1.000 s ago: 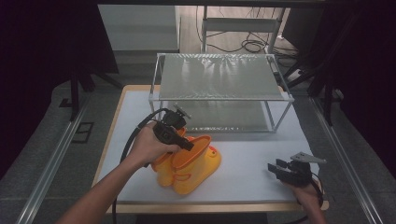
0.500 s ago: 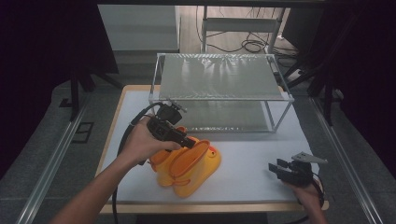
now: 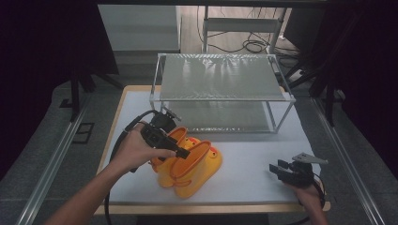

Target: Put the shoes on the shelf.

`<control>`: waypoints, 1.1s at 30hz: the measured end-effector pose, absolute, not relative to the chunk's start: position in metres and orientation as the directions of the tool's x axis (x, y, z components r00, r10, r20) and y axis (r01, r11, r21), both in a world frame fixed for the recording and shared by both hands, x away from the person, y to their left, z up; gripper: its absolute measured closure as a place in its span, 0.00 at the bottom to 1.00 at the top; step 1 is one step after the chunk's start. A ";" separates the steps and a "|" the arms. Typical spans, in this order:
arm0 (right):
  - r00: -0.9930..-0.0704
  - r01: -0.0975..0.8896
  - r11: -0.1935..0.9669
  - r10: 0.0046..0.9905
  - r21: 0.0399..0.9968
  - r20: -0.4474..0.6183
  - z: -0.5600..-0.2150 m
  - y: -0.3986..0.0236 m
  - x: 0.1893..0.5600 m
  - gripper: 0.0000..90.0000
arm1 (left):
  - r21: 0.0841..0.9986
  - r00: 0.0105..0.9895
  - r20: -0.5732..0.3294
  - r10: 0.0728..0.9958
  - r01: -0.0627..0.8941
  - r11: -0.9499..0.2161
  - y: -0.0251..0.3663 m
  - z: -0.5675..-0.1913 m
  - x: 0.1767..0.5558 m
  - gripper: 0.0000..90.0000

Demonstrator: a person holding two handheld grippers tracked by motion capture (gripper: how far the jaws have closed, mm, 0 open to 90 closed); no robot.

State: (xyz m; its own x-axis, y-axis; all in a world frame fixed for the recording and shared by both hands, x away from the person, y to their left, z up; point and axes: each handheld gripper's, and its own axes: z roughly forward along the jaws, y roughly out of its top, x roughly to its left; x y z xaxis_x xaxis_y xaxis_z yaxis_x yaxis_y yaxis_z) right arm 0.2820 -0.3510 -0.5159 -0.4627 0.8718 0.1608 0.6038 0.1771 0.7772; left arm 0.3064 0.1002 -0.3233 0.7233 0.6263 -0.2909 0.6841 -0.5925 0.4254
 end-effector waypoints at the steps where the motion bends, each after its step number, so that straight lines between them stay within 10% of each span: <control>1: -0.461 0.605 0.176 0.872 0.777 0.162 -0.516 -0.351 0.282 0.55 | 0.420 0.722 -0.294 0.626 0.686 -0.594 0.099 -0.326 0.307 0.41; 9: -0.454 0.611 0.172 0.876 0.773 0.163 -0.517 -0.353 0.283 0.55 | 0.374 0.707 -0.237 0.667 0.700 -0.609 0.086 -0.347 0.312 0.47; 18: -0.446 0.617 0.171 0.880 0.768 0.162 -0.518 -0.353 0.283 0.55 | 0.402 0.702 -0.206 0.681 0.696 -0.595 0.089 -0.349 0.313 0.91; 33: -0.430 0.619 0.156 0.887 0.770 0.166 -0.518 -0.357 0.283 0.55 | 0.460 0.698 -0.348 0.626 0.709 -0.535 0.093 -0.336 0.332 0.91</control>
State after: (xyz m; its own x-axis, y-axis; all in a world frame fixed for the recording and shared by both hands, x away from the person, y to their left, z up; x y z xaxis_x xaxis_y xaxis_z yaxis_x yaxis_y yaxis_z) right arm 0.2833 -0.3573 -0.5177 -0.4304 0.8872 0.1660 0.6190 0.1562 0.7697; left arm 0.3318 0.0927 -0.3355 0.6981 0.6257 -0.3481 0.7087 -0.5346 0.4604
